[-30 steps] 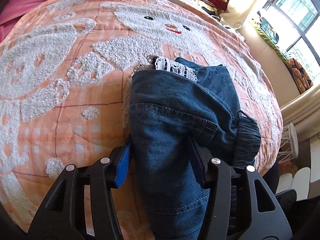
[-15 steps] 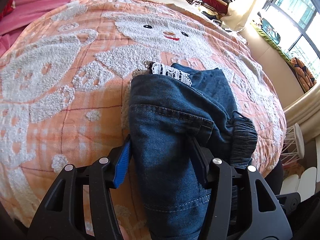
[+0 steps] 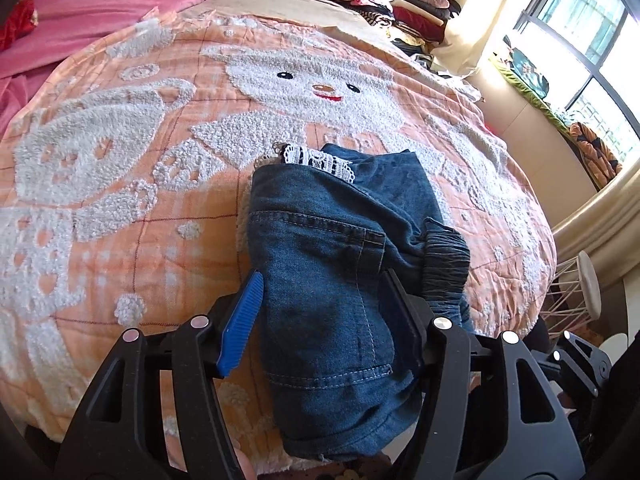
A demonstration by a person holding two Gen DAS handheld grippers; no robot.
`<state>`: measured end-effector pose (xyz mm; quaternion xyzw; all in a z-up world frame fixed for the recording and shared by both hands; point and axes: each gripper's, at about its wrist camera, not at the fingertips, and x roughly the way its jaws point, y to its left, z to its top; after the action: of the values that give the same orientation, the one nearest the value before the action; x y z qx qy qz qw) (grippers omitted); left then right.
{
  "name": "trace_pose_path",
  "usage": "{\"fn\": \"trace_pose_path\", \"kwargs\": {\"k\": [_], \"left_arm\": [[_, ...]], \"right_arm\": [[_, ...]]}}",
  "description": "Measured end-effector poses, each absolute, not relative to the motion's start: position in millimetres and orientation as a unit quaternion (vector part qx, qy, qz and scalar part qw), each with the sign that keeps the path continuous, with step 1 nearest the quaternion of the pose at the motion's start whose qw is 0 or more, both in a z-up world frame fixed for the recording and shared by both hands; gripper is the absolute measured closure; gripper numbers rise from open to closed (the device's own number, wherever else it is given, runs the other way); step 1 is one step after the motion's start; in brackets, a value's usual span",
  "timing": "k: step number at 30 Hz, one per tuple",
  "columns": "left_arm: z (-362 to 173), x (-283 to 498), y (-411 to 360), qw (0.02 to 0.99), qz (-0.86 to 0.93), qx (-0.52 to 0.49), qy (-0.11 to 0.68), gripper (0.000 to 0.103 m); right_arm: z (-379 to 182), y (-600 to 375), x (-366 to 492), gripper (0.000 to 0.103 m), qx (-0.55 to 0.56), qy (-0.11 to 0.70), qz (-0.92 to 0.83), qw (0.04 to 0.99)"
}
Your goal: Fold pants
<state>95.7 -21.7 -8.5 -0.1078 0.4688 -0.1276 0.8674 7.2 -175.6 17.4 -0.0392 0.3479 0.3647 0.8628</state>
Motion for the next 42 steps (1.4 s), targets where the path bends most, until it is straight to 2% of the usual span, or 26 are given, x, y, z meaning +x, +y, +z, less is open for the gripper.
{"fn": "trace_pose_path", "kwargs": {"k": [1, 13, 16, 29, 42], "left_arm": [[-6, 94, -22, 0.869, -0.128, -0.108, 0.465, 0.050], [22, 70, -16, 0.892, -0.115, -0.107, 0.425, 0.041], [26, 64, -14, 0.895, -0.113, -0.106, 0.418, 0.035], [0, 56, 4, 0.885, -0.102, -0.134, 0.434, 0.028], [-37, 81, -1, 0.863, -0.109, -0.153, 0.470, 0.028]], "right_arm": [[20, -180, 9, 0.037, -0.031, 0.345, 0.360, 0.866], [43, -224, 25, 0.022, 0.020, 0.317, 0.304, 0.898], [45, -230, 29, 0.018, 0.023, 0.318, 0.289, 0.902], [24, -255, 53, 0.013, 0.079, 0.366, 0.243, 0.895], [-23, -251, 90, 0.013, 0.133, 0.436, 0.262, 0.850]]}}
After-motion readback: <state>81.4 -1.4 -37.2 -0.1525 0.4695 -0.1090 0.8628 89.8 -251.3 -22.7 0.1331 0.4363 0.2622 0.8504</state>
